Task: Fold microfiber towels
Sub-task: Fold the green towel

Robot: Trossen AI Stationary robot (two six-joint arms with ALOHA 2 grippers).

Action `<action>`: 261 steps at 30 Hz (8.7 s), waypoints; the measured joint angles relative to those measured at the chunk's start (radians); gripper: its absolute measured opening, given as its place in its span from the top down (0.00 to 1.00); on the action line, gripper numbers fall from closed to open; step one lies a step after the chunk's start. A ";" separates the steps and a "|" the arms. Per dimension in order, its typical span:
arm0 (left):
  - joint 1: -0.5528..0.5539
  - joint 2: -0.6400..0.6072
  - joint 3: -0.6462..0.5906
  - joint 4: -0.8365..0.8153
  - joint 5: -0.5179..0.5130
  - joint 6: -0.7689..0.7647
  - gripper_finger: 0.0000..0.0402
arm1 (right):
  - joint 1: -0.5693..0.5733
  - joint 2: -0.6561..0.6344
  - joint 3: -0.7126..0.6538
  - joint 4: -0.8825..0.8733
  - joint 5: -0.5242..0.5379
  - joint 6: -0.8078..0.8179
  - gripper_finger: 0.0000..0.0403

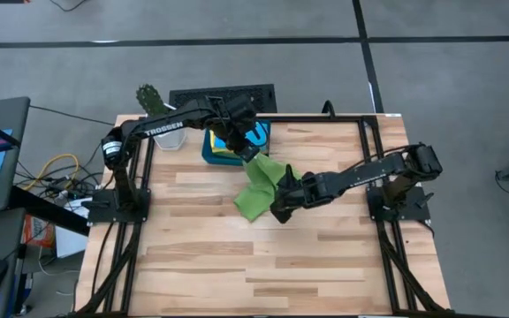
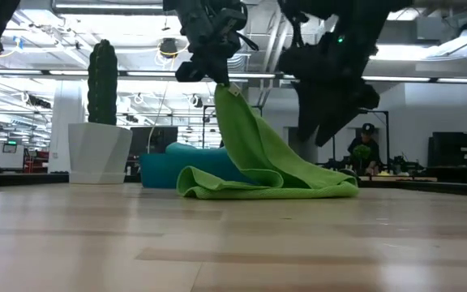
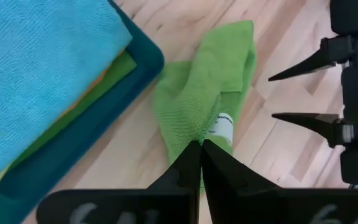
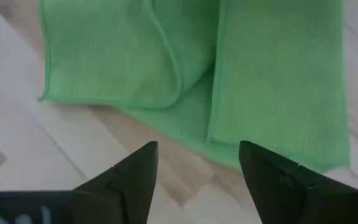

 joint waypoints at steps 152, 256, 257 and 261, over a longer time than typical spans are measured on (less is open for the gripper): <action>-0.401 -0.262 0.219 -0.369 -0.172 -0.179 1.00 | -0.041 0.084 0.221 0.257 -0.212 -0.733 0.38; -0.401 -0.261 0.219 -0.366 -0.164 -0.413 1.00 | -0.270 0.292 0.037 0.879 -0.838 -1.147 0.97; -0.401 -0.261 0.219 -0.366 -0.164 -0.414 1.00 | -0.272 0.292 0.037 0.876 -0.836 -1.123 0.97; -0.401 -0.261 0.219 -0.367 -0.163 -0.418 1.00 | -0.295 0.244 0.037 0.784 -0.834 -1.070 0.98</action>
